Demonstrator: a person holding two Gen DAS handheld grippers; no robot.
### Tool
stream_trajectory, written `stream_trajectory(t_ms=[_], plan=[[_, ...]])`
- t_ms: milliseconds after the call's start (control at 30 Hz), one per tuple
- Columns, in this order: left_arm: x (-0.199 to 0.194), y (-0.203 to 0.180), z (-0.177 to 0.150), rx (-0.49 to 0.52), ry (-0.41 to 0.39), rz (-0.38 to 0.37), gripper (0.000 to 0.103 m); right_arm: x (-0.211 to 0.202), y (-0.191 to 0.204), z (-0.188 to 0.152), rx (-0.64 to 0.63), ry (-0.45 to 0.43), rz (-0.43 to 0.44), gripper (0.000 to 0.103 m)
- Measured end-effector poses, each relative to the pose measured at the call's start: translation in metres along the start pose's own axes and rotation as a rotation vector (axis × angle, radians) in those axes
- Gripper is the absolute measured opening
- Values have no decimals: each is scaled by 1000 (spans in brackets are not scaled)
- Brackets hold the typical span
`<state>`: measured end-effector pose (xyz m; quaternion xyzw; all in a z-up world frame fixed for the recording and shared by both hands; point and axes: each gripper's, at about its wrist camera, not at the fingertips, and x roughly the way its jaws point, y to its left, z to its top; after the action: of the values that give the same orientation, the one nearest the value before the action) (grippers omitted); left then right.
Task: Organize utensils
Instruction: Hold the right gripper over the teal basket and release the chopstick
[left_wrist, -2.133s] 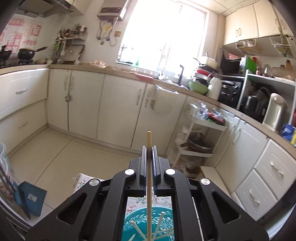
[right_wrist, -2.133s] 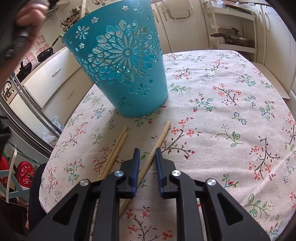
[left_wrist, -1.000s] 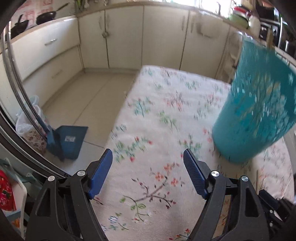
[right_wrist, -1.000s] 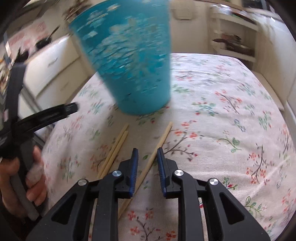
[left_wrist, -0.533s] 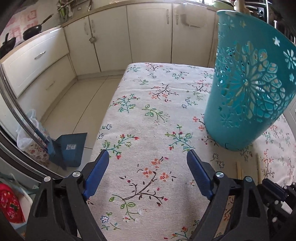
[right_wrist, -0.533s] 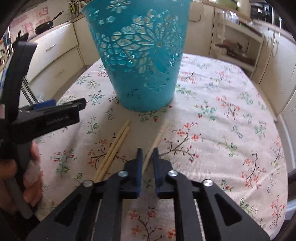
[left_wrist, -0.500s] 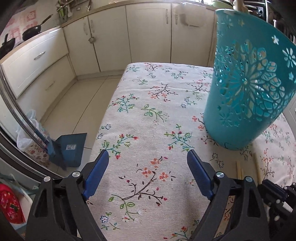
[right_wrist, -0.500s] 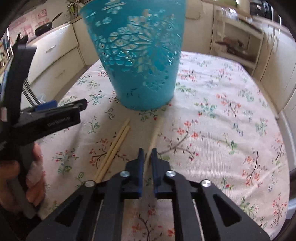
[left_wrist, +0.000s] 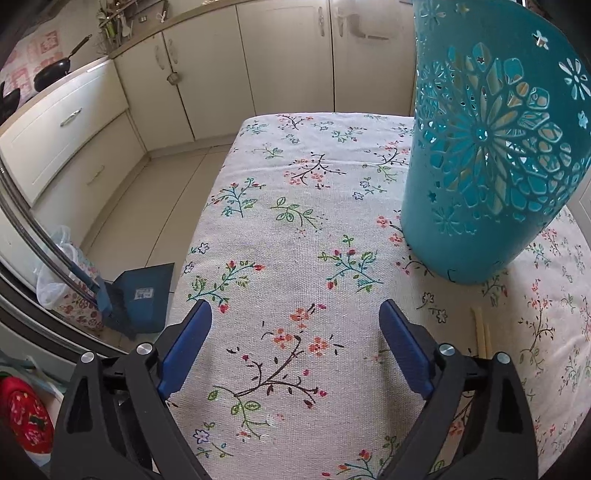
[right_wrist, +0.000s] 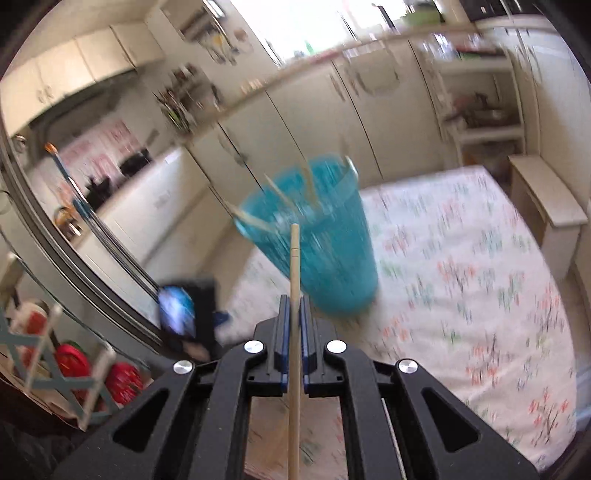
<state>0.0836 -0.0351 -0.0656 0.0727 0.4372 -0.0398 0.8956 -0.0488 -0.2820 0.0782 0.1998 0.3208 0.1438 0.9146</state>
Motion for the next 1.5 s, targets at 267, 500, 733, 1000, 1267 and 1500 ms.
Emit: stream_trajectory(t_ms=[267, 500, 733, 1000, 1267, 1500], plan=[[1, -3, 0, 19, 5, -9, 90, -3, 39, 75, -59, -236, 42, 6], [1, -5, -1, 29, 11, -24, 91, 50, 49, 117, -134, -405, -100, 6], [4, -4, 1, 26, 19, -39, 91, 105, 31, 108, -165, -344, -222, 6], [6, -5, 2, 26, 29, -39, 91, 91, 27, 72, -198, -251, -201, 23], [8, -5, 1, 19, 35, -34, 92, 41, 17, 0, -160, -165, -224, 35], [4, 1, 1, -14, 10, -26, 92, 77, 2, -78, -128, 118, -248, 32]])
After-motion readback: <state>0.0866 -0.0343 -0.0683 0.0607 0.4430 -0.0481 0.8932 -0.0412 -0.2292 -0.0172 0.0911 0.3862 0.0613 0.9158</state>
